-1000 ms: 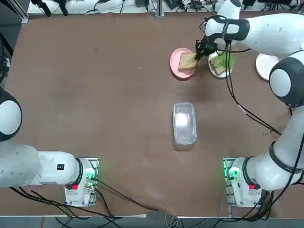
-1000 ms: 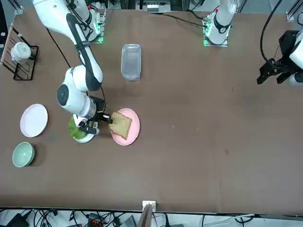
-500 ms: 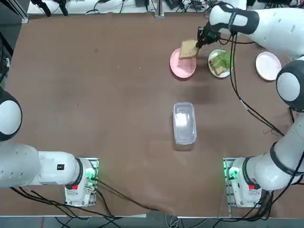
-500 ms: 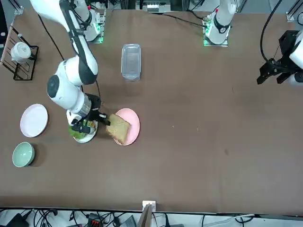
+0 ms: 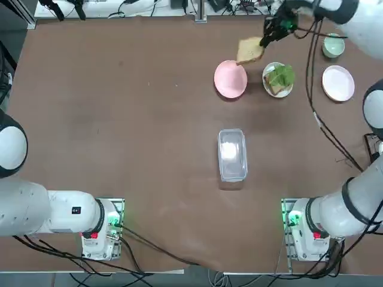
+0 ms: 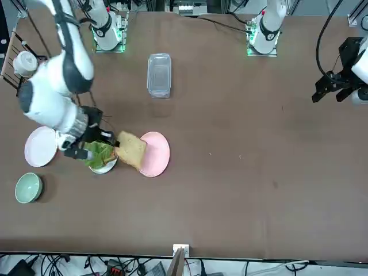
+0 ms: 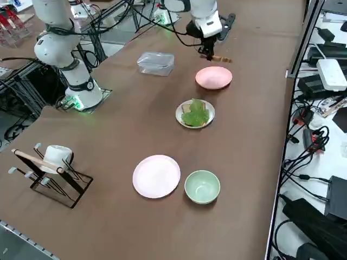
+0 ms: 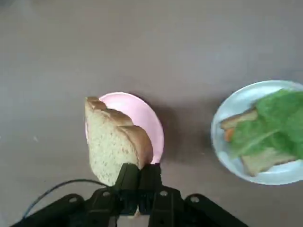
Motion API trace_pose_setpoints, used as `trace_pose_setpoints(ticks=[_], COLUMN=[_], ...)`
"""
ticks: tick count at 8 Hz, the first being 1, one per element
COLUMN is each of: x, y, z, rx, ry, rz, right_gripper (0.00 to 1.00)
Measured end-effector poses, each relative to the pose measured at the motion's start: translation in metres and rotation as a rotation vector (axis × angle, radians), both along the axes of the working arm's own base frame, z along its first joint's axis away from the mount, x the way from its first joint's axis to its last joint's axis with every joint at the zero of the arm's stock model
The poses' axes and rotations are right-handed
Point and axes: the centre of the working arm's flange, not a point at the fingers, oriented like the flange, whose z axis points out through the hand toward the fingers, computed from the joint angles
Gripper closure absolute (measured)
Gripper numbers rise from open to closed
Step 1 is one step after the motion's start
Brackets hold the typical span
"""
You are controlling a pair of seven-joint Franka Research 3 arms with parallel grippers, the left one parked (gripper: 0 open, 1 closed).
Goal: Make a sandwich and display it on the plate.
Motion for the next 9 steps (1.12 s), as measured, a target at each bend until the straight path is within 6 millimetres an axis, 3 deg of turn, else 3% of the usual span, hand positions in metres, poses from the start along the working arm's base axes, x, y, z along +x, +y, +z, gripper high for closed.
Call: trace_pose_setpoints(ticks=[3, 9], x=[0.007, 0.025], y=[-0.085, -0.174], z=[-0.009, -0.075], rx=[0.032, 0.184], ry=[0.006, -0.042], rz=[0.202, 0.560], right_gripper=[0.97, 0.97])
